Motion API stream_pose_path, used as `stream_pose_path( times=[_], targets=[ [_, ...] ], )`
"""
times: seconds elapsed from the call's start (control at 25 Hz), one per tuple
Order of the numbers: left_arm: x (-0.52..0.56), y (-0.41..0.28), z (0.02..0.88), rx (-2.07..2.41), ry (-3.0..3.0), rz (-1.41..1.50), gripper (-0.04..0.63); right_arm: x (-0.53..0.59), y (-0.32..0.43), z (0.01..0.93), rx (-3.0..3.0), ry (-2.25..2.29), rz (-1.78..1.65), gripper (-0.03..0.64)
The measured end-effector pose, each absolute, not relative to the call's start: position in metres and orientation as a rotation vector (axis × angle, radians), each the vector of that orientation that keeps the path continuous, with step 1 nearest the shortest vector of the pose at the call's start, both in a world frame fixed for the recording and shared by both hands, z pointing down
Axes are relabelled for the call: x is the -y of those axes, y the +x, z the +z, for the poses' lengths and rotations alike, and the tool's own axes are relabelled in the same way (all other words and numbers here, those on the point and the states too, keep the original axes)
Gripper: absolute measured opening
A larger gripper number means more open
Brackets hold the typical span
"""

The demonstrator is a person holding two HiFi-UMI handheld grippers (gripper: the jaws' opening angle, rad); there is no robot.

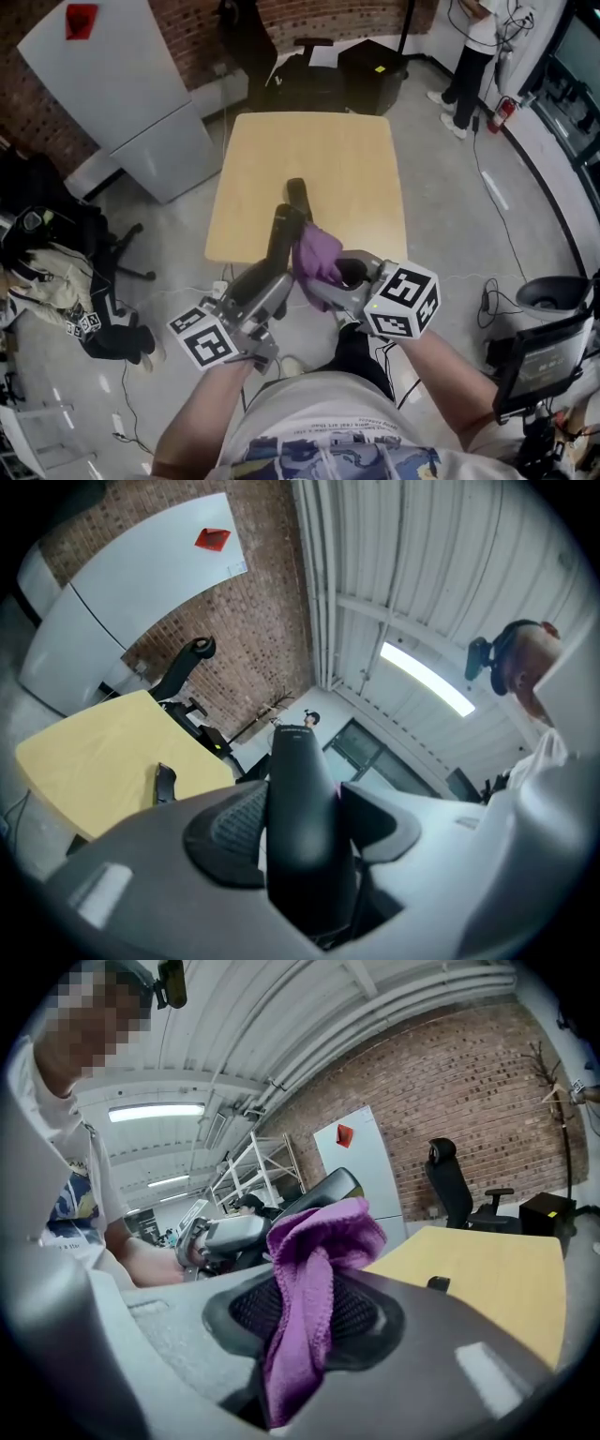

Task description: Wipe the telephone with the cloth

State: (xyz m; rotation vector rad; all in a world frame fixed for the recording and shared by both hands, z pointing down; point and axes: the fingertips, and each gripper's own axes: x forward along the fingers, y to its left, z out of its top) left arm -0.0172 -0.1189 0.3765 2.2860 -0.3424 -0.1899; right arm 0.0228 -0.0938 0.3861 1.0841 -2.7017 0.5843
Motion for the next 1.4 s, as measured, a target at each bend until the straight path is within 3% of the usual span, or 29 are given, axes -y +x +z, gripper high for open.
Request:
stream_pose_path(
  times=[0.32,0.92,1.4],
  targets=[
    [0.110,0.018,0.373,0.313,2.244,-0.221,0.256,0.071,0.033,0.382,2.680,0.967,0.612,0.109],
    [0.128,-0.031,0.376,0.353,2.229,-0.292,0.255,0.043,-0.029,0.410,2.688,0.732,0.600,0.109],
    [0.109,-0.023,0.371,0.279,2.182,-0.281,0.255,0.091,0.022,0.382,2.663,1.007,0.542,0.109]
  ],
)
